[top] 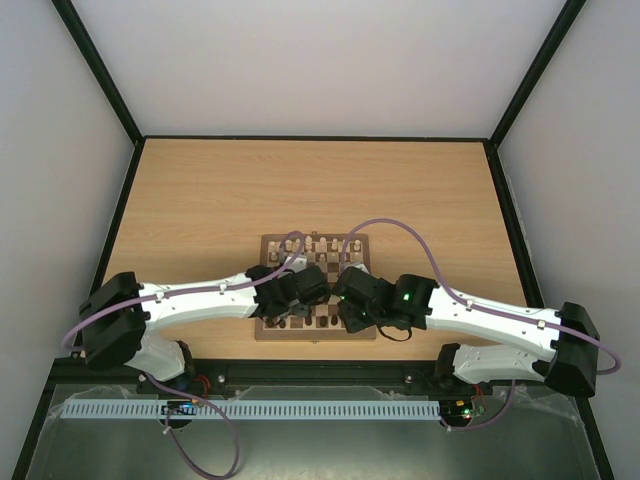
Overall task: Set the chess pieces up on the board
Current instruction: Pick up the chess piece from the chessboard.
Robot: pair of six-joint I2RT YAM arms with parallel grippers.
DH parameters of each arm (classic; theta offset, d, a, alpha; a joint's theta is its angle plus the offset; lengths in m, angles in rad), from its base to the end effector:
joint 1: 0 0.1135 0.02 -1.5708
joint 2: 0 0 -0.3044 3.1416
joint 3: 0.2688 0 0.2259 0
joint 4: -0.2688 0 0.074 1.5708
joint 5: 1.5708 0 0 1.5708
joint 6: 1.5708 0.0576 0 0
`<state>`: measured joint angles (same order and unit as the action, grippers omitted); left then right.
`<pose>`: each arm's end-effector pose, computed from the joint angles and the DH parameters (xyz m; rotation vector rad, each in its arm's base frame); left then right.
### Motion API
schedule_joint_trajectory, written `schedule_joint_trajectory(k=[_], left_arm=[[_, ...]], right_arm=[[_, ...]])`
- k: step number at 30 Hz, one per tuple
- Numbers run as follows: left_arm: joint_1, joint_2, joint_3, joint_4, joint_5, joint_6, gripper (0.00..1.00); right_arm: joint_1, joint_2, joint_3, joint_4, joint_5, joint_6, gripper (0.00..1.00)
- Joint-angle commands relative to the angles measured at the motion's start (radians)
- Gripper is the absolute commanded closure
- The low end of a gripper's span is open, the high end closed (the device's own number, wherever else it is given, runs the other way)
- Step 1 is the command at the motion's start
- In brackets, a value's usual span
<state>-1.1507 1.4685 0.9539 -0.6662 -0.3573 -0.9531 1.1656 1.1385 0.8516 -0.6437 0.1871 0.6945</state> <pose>0.1231 -0.2261 0.2430 0.1664 2.6305 -0.2159 0.0872 0.1762 0.2811 -0.5204 2.5099 0.5371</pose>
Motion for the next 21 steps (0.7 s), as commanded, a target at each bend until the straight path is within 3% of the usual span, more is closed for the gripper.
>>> schedule_joint_trajectory(k=[1, 12, 21], left_arm=[[0.005, 0.013, -0.020, 0.009, 0.014, 0.018, 0.75], [0.006, 0.024, -0.038, 0.023, 0.044, 0.016, 0.79], [0.006, 0.021, -0.038, 0.015, 0.050, 0.016, 0.89]], right_arm=[[0.011, -0.010, -0.016, -0.011, -0.004, -0.013, 0.52], [0.011, -0.009, -0.017, -0.010, -0.006, -0.014, 0.52], [0.011, -0.009, -0.017, -0.010, -0.005, -0.014, 0.52]])
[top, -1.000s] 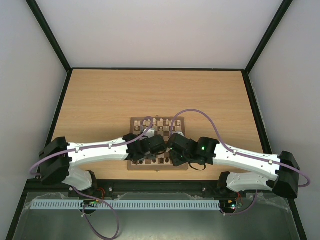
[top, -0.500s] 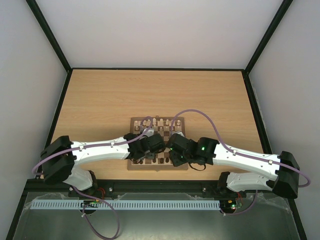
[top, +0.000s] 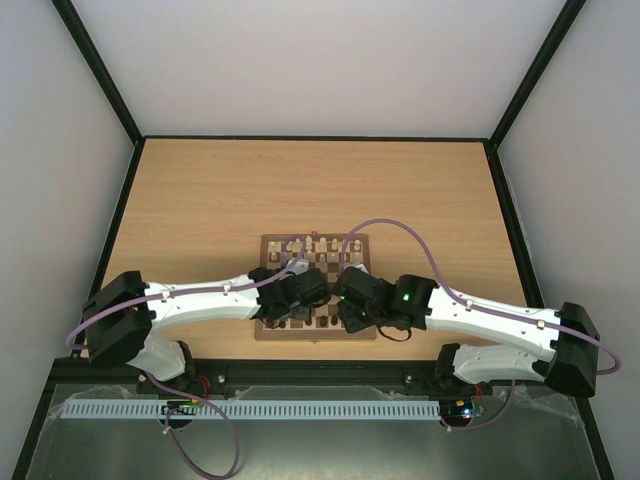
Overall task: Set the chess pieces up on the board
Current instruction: Pick up the chess piece from the chessboard.
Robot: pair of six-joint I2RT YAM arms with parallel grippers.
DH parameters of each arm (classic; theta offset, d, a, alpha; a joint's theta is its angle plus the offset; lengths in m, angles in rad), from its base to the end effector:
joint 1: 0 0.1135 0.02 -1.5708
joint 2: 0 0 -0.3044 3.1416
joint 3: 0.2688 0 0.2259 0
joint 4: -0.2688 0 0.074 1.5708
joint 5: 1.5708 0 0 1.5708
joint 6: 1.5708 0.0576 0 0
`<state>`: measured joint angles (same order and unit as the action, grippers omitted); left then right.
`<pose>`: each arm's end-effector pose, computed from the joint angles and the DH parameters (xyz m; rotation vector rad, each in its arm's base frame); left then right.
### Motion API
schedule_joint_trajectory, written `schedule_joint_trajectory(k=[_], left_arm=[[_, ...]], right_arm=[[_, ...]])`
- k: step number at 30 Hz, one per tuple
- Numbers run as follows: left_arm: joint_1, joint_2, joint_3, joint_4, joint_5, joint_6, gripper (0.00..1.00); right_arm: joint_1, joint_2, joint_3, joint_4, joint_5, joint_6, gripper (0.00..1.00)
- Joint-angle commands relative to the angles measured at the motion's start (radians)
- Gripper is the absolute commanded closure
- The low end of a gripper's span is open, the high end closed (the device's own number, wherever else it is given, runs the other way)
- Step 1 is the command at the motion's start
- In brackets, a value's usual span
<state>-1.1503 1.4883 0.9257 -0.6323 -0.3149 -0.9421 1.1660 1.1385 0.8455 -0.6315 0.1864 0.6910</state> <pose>0.1218 -0.2286 0.2317 0.1977 2.6692 -0.2277 0.0874 0.1768 0.2802 -0.5238 2.5043 0.5425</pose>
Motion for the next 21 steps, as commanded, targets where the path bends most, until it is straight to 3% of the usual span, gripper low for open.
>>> schedule_joint_trajectory(k=[1, 21], left_arm=[[0.005, 0.001, -0.006, -0.024, 0.009, 0.006, 0.90], [-0.064, -0.040, 0.014, -0.073, 0.035, -0.040, 0.91]], right_arm=[[0.011, -0.008, -0.010, -0.022, -0.004, -0.012, 0.52], [0.011, -0.003, -0.010, -0.024, 0.002, -0.007, 0.52]])
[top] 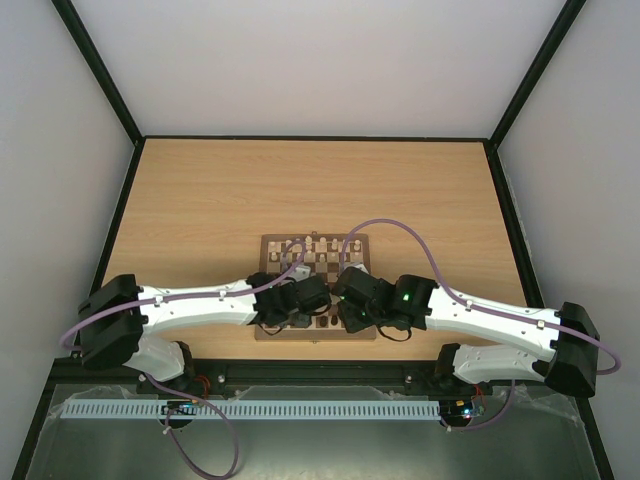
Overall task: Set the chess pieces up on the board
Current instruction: Pick up the chess piece from the chessboard, then place the chess piece on the chessboard.
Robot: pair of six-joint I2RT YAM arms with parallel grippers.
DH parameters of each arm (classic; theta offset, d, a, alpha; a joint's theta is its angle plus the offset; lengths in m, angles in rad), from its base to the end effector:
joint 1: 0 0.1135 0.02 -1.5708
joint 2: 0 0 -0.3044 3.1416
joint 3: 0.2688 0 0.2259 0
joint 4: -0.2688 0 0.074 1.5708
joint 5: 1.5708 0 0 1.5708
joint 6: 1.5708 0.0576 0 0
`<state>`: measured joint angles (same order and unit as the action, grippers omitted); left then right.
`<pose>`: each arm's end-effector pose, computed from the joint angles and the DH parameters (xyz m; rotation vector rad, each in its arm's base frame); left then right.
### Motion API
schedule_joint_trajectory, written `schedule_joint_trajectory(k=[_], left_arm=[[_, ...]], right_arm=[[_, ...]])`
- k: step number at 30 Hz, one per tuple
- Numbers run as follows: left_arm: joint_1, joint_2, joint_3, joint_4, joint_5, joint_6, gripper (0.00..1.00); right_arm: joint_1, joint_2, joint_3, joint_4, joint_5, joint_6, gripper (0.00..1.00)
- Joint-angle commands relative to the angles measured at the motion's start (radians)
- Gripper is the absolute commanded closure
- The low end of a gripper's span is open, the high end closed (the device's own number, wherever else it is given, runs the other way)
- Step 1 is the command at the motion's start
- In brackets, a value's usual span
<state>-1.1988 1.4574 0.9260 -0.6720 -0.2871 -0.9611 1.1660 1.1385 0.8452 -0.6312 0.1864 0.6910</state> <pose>0.1061 -0.2271 0.2367 0.2488 2.6961 -0.2591 0.0874 0.1768 0.2801 -0.5238 2.5043 0.5425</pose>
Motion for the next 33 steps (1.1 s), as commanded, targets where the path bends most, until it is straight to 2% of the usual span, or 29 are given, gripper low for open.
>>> schedule_joint_trajectory(k=[1, 33], left_arm=[[-0.018, -0.009, 0.012, -0.034, 0.006, -0.024, 0.91], [-0.068, 0.005, 0.001, -0.046, 0.008, -0.089, 0.90]], right_arm=[[0.011, -0.003, -0.010, -0.025, 0.002, -0.008, 0.52], [0.012, -0.011, -0.011, -0.023, 0.000, -0.008, 0.52]])
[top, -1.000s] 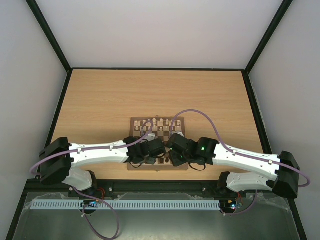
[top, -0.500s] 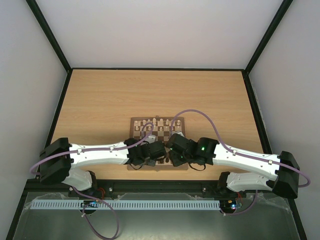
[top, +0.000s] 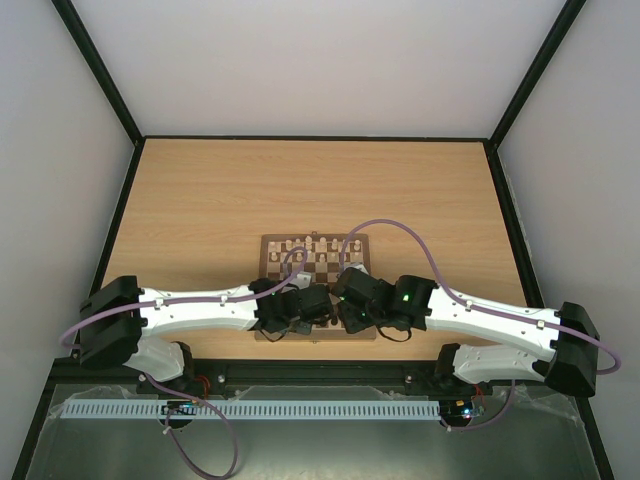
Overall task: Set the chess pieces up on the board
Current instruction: Place the chess piece on the chessboard, then pick up the chess piece from the chessboard.
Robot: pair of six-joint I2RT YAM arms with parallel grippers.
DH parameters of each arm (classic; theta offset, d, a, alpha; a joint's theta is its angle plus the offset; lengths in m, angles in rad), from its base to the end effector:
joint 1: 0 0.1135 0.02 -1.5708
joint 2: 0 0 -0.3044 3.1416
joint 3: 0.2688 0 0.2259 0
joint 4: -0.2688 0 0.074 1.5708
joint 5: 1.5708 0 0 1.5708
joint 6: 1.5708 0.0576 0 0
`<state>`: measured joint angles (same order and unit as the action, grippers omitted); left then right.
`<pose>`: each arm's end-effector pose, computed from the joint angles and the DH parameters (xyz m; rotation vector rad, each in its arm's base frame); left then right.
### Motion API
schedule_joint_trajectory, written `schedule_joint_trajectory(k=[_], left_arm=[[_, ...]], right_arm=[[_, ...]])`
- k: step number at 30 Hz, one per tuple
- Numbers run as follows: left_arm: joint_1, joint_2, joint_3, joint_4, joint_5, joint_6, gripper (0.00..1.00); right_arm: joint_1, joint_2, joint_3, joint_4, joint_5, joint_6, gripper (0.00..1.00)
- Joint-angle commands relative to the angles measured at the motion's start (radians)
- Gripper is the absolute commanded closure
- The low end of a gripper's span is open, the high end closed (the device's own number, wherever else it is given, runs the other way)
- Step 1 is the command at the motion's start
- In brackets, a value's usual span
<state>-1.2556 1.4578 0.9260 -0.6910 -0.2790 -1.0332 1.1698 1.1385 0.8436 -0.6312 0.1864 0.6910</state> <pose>0.0919 -0.2308 0.2356 0.2363 2.7235 -0.2787 0.0866 0.1770 0.2796 -0.5292 2.5050 0.5424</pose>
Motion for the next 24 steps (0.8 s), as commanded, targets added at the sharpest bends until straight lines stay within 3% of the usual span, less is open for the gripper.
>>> schedule_joint_trajectory(k=[1, 14, 20, 24], left_arm=[[-0.011, 0.005, -0.002, -0.027, 0.000, -0.017, 0.88], [-0.011, -0.003, 0.008, -0.044, -0.018, -0.024, 0.75], [-0.012, -0.049, 0.069, -0.093, -0.053, -0.018, 0.65], [-0.008, -0.090, 0.130, -0.148, -0.137, 0.005, 0.53]], right_arm=[[0.009, -0.011, -0.009, -0.023, 0.001, -0.007, 0.52], [0.013, -0.010, -0.011, -0.024, 0.004, -0.004, 0.52], [0.013, -0.004, -0.005, -0.032, 0.026, 0.001, 0.51], [0.005, 0.012, 0.008, -0.047, 0.066, 0.009, 0.49]])
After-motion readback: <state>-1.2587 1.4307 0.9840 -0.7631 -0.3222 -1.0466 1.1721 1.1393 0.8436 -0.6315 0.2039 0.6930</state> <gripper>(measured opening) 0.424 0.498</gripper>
